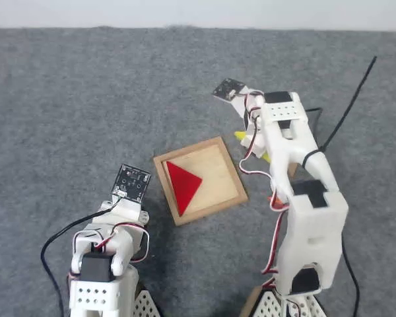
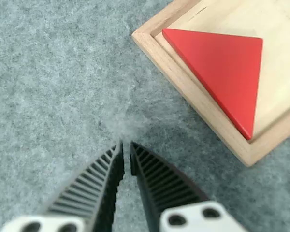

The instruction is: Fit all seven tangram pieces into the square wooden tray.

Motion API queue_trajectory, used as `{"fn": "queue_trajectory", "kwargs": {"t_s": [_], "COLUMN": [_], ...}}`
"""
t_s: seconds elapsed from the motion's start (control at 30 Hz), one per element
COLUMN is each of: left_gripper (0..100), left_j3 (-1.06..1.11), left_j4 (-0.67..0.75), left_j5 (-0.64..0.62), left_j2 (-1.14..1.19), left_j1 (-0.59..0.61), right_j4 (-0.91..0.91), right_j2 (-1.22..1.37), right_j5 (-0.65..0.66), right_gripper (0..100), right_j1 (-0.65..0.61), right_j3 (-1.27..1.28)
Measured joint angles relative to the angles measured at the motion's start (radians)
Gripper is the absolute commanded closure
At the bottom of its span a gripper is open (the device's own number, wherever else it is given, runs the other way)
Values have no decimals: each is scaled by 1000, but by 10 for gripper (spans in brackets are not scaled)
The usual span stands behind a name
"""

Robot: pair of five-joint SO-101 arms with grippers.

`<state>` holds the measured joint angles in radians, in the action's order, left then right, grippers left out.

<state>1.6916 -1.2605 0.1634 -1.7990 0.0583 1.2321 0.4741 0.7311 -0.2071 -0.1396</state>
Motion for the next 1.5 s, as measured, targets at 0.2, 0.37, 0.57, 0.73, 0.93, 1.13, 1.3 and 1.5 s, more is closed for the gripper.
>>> {"fn": "queue_trajectory", "kwargs": {"t_s": [0.2,0.37,0.57,0.73,0.93,1.13,1.3,1.5], "left_gripper": [978,978,978,978,978,978,978,978], "left_j3": [0,0,0,0,0,0,0,0], "left_j4": [0,0,0,0,0,0,0,0], "left_j5": [0,0,0,0,0,0,0,0], "left_j2": [0,0,0,0,0,0,0,0], "left_j1": [0,0,0,0,0,0,0,0], "right_j4": [81,124,83,-28,-75,-78,-78,-44], "right_j2": [-143,-210,-178,0,87,115,115,115], "right_j5": [-41,-60,-60,-38,-29,-28,-28,-28], "right_gripper": [735,731,731,731,731,731,735,736], "right_j1": [-58,-137,-91,-18,15,26,26,26], "right_j3": [0,0,2,2,0,-9,-9,-11]}}
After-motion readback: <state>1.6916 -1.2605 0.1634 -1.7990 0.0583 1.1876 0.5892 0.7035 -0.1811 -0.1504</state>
